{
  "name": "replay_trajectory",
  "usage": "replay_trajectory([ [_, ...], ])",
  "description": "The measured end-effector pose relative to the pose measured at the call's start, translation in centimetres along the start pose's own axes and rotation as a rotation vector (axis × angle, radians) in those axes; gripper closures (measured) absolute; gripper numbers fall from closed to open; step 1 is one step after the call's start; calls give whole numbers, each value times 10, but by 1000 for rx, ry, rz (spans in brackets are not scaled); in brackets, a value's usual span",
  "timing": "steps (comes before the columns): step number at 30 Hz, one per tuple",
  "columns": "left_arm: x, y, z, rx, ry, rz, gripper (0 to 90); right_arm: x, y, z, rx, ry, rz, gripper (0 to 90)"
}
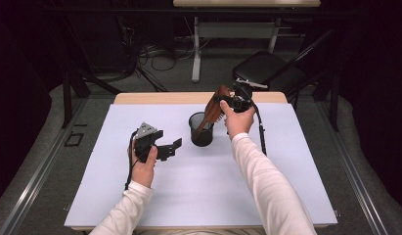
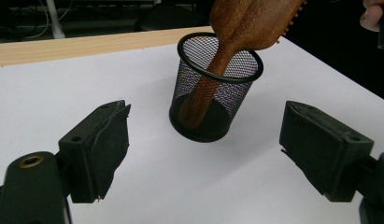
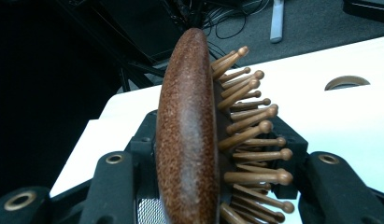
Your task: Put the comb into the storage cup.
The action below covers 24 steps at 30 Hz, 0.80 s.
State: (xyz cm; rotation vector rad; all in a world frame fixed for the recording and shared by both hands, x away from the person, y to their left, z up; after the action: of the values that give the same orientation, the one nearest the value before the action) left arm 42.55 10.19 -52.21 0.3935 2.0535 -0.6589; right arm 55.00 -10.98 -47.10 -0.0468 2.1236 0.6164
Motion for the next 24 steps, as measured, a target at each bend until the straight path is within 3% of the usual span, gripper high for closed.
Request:
replay_trajectory([
  [24, 0, 0, 1, 0, 2, -3, 158, 1, -9, 0, -24, 0, -2, 467],
])
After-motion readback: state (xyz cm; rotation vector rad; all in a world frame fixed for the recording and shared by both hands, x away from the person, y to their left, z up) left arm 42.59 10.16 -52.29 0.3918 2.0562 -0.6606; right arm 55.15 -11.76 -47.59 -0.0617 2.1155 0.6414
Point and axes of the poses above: each handheld gripper's, and its own axes: z roughly forward along the jaws, x roughly out of its underside, y roughly to its left, the point moved 8 cm from there along z, roughly forward along the jaws, and after that the axes turned 6 degrees about -z, right-handed, at the moved point
